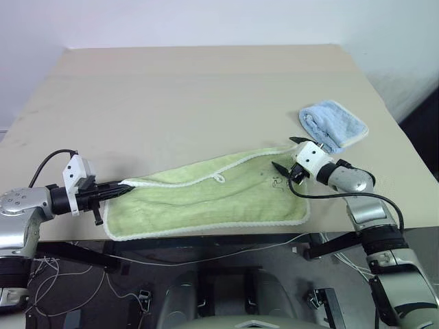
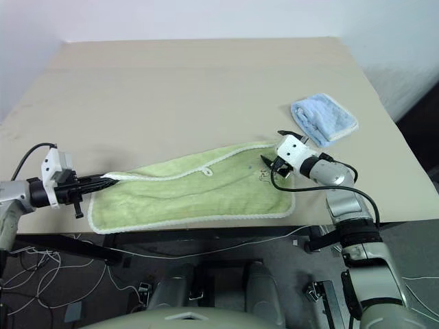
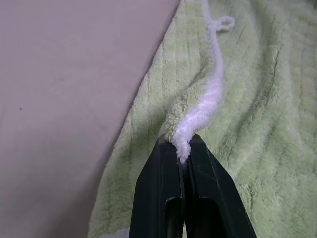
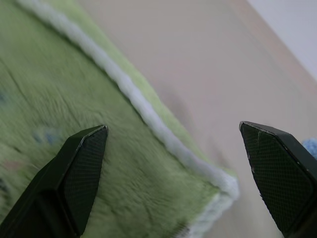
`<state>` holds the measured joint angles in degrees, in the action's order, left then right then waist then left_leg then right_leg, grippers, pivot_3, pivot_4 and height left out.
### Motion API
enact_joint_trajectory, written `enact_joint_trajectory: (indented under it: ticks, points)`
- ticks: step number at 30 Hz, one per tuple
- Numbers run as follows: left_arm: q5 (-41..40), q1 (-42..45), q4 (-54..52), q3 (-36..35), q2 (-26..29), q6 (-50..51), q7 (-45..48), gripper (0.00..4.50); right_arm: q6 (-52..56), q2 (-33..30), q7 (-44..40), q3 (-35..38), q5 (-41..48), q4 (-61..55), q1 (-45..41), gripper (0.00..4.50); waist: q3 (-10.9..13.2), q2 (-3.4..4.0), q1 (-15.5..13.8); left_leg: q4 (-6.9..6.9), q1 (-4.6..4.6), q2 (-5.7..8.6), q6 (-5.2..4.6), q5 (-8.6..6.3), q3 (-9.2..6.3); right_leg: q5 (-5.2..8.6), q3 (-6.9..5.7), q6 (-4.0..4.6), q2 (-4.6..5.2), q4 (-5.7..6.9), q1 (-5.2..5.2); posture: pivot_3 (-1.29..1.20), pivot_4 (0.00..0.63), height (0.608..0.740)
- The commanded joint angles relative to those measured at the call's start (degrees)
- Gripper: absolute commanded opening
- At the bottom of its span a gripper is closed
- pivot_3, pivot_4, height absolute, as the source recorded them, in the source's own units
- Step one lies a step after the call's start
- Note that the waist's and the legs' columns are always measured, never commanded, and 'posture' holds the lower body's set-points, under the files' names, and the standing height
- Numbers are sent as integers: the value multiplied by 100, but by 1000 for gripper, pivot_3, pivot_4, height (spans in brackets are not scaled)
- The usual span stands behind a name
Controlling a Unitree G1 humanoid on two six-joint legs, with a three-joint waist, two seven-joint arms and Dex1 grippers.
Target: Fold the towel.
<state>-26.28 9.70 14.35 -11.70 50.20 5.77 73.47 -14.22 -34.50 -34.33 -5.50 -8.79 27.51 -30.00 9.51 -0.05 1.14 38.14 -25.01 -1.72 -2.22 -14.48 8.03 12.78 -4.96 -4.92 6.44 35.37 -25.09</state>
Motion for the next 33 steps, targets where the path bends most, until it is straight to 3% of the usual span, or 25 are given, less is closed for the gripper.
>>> enact_joint_trajectory:
  ticks: [1, 10, 13, 15, 24, 33]
  points:
    - [-82, -58, -230, -241, 27, -21, -28, 39, -478, -204, 379, -132, -467, 583, -371, 4500, 0, 0, -1, 0, 0, 0, 0, 0, 0, 0, 0, 0, 0, 0, 0, 0, 150, 740]
    - [-46, -186, -316, -304, 37, -31, -72, 39, -1127, -326, 987, -584, -1271, 1543, -860, 4500, -1, -1, 4, 1, 7, 0, 3, 1, 1, 0, 0, 1, 0, 0, 7, 0, 150, 740]
    - [-24, -197, -316, -290, 38, -52, -88, 0, -1222, -327, 1025, -654, -1337, 1685, -919, 3900, -1, -2, 2, 1, 16, 0, 3, 1, 0, 1, 0, 1, 0, -2, 18, 0, 150, 740]
    - [-14, -206, -318, -281, 38, -62, -100, 0, -1259, -345, 1052, -683, -1373, 1759, -940, 3259, -1, -2, 1, 1, 19, 0, 3, 1, 0, 1, 0, 1, 0, -2, 22, 0, 150, 740]
    - [20, -170, -281, -233, 9, -93, -134, 0, -1314, -392, 1079, -693, -1391, 1852, -977, 16, -1, -1, 3, 0, 20, 0, 3, 1, 0, 1, 0, 1, 1, -2, 22, 0, 150, 740]
    - [30, 175, -21, -351, -209, -156, -466, 0, -1282, -473, 1248, -523, -1326, 1723, -1149, 16, 0, -1, -6, 0, 21, 0, 3, 1, 0, 0, 0, 0, 1, -1, 23, 0, 150, 740]
